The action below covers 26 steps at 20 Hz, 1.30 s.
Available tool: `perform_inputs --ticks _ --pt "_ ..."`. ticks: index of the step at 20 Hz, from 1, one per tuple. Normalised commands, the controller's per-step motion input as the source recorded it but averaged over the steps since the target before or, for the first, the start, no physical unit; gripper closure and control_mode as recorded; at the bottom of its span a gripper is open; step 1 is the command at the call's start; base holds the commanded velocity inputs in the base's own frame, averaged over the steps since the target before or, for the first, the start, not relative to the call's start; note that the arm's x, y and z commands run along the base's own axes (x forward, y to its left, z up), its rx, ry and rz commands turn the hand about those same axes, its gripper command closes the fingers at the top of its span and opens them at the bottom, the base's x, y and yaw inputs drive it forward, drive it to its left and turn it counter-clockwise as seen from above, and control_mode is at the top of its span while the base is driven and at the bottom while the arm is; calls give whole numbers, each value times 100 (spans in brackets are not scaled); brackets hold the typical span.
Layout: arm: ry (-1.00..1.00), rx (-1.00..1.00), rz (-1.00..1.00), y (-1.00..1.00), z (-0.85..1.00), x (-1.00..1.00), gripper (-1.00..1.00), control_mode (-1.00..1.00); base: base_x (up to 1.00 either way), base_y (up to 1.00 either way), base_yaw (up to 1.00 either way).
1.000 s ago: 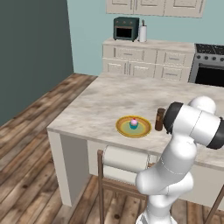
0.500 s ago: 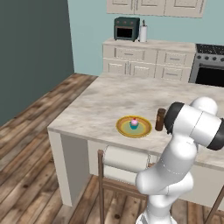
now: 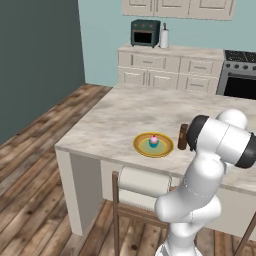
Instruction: Take the cinnamon bottle from the cabinet and place it on the dining table, next to the plate with the cupcake. Then take the chocolate from the dining counter and place it on the cupcake plate.
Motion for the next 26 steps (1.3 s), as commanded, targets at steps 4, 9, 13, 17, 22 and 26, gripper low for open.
perform_inputs --ticks 4,9,13,17,22,26 --pt "0 0 -7 -1 -71 -28 100 -100 0 0 0" --pt "0 0 -7 -1 -64 -43 100 -100 0 0 0" --pt "0 0 -10 0 -48 -45 100 -100 0 0 0" --pt "0 0 -14 0 -20 -44 100 -100 0 0 0" --pt "1 0 -17 0 -12 -42 100 -100 0 0 0" --pt "3 0 -12 2 14 -13 100 -100 0 0 0"
